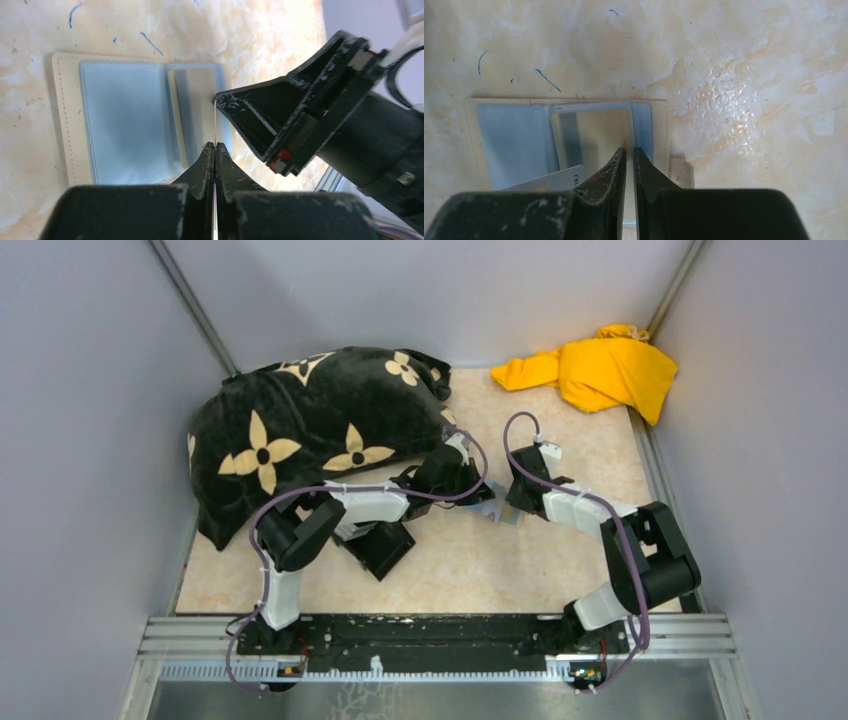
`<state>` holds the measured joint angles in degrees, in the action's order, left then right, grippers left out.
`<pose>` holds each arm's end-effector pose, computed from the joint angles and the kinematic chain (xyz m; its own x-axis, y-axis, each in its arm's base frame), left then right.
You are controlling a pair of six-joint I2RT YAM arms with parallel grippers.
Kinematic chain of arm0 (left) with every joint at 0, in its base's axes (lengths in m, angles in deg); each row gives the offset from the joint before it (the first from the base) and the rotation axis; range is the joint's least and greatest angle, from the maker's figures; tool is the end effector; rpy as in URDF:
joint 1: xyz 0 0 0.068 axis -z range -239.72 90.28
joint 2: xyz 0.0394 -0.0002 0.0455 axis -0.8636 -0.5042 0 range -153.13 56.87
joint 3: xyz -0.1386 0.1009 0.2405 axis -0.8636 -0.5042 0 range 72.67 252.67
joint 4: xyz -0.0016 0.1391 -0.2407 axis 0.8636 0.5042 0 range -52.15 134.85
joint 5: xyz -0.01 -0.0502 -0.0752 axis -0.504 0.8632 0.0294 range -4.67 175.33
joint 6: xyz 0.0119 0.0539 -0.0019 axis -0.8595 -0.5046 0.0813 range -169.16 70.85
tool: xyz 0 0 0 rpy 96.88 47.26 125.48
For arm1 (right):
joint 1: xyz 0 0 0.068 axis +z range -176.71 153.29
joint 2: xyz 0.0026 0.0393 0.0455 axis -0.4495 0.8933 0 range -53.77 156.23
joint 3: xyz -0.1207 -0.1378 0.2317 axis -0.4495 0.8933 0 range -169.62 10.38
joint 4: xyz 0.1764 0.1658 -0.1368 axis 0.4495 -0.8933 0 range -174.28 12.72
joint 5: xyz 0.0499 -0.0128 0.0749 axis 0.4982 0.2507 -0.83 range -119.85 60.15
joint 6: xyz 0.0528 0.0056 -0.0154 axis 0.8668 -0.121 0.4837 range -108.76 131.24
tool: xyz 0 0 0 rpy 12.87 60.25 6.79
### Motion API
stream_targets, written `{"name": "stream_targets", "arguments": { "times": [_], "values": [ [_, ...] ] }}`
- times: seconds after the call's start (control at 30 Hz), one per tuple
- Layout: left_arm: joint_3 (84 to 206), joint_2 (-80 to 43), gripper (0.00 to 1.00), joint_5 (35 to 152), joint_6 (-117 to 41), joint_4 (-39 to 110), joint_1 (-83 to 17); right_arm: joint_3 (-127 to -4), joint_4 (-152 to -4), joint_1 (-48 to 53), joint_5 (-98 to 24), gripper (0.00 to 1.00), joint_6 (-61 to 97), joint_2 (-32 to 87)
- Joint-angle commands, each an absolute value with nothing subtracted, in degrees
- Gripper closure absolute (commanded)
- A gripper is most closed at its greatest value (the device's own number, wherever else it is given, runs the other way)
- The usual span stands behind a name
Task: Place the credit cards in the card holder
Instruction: Turn over the card slot at the center of the board, then insert the credit card into the card holder.
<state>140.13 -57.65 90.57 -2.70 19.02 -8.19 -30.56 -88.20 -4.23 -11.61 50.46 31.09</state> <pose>0.2835 -0.3625 0.1708 -0.8041 -0.1483 -0.5757 0.3583 0.6518 -0.6684 0.2709 0.0994 0.1709 -0.7095 0.3563 -0.6080 0.3254 0.9309 0.1659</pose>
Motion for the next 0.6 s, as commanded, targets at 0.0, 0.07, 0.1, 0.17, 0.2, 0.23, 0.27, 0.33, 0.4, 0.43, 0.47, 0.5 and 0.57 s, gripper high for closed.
{"name": "stream_targets", "arguments": {
  "times": [0.0,0.07,0.1,0.17,0.2,0.23,0.27,0.33,0.4,0.43,0.47,0.5,0.57],
  "values": [
    [138.16,-54.98,1.0,91.3,-3.27,15.54,-10.46,-30.42,-88.83,-3.69,-11.95,0.9,51.49,32.38],
    [137.13,-55.14,1.0,93.41,-2.43,13.12,-12.28,-30.4,-88.98,-3.69,-11.9,0.9,51.33,32.21],
    [136.83,-55.43,1.0,94.4,-2.2,12.32,-13.01,-30.35,-89.1,-3.69,-11.89,0.9,51.32,32.19],
    [136.12,-55.84,1.0,95.85,-1.4,10.8,-14.34,-30.31,-89.18,-3.69,-11.78,0.9,51.23,32.02],
    [135.34,-56.03,1.0,96.62,-0.67,9.52,-14.97,-30.31,-89.25,-3.64,-11.7,0.9,51.23,32.0],
    [134.5,-56.2,1.0,97.45,0.13,8.02,-15.61,-30.31,-89.28,-3.68,-11.72,0.9,51.21,31.93],
    [133.8,-56.42,1.0,98.17,0.84,6.78,-16.19,-30.35,-89.28,-3.69,-11.67,0.9,51.11,31.86],
    [133.05,-57.02,1.0,99.22,1.71,5.23,-16.83,-30.35,-89.32,-3.69,-11.67,0.9,51.06,31.84],
    [133.0,-57.69,1.0,99.79,2.11,4.45,-17.0,-30.31,-89.18,-3.69,-11.85,0.9,51.01,31.91],
    [133.23,-58.12,1.0,100.23,2.42,4.19,-17.07,-30.31,-89.22,-3.69,-11.88,0.9,51.02,32.01],
    [133.34,-58.55,1.0,100.8,2.76,3.92,-17.09,-30.31,-89.19,-3.62,-11.89,0.9,50.97,32.01],
    [133.41,-58.94,1.0,101.32,3.21,3.29,-17.09,-30.31,-89.23,-3.68,-11.96,0.9,50.95,32.0],
    [133.34,-59.62,1.0,102.56,4.19,1.94,-17.09,-30.31,-89.22,-3.68,-11.93,0.9,50.83,32.01]
  ]
}}
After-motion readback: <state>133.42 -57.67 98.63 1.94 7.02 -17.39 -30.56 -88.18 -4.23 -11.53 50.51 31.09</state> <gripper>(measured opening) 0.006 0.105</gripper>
